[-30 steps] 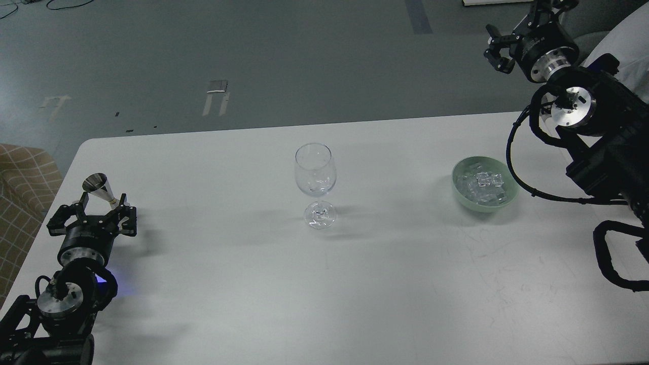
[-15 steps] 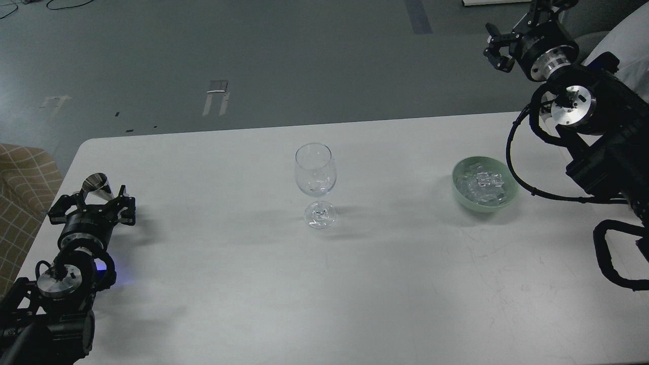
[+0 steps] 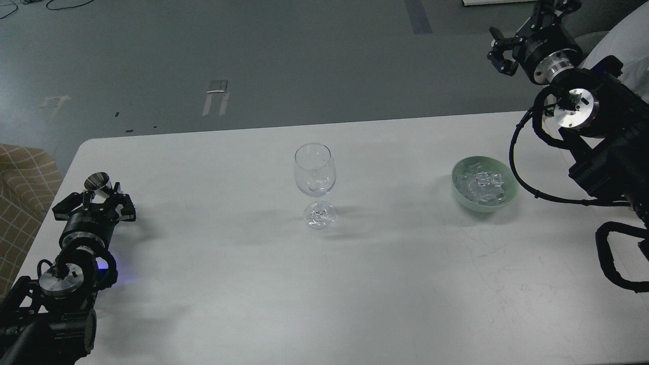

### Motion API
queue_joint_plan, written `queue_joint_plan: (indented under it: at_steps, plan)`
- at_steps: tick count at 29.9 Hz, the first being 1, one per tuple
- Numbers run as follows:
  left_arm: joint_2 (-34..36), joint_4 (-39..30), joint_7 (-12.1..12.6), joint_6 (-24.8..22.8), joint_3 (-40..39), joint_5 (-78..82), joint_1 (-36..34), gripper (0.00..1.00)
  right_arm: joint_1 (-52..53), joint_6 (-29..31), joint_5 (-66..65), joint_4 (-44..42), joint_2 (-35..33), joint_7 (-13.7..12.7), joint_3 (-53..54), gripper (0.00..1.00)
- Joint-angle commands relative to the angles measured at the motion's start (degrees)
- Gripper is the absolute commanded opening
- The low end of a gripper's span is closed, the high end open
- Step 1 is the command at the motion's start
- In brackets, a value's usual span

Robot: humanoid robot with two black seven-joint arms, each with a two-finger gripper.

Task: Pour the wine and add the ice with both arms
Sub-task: 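Close the left gripper on the metal jigger and lift it, then carry the jigger with the left gripper above the wine glass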

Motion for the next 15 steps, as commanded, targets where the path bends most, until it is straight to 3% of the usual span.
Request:
queue_joint_plan:
  at_steps: [1, 7, 15]
  plan:
    - [-0.06, -0.52, 0.14, -0.59, 0.00, 0.02, 0.00, 0.30, 0.11, 0.05, 0.00, 0.00, -0.05, -0.08, 0.00, 1.00]
    - [-0.41, -0.79, 0.05, -5.43, -0.09, -0.07, -0.09, 0.30, 0.02, -0.04, 0.00, 0.09, -0.05, -0.08, -0.52, 1.00]
    - [-0.41, -7.72, 0.14, -4.73, -0.09, -0.16, -0.17, 0.23, 0.11, -0.04, 0.00, 0.09, -0.14, -0.08, -1.67, 1.00]
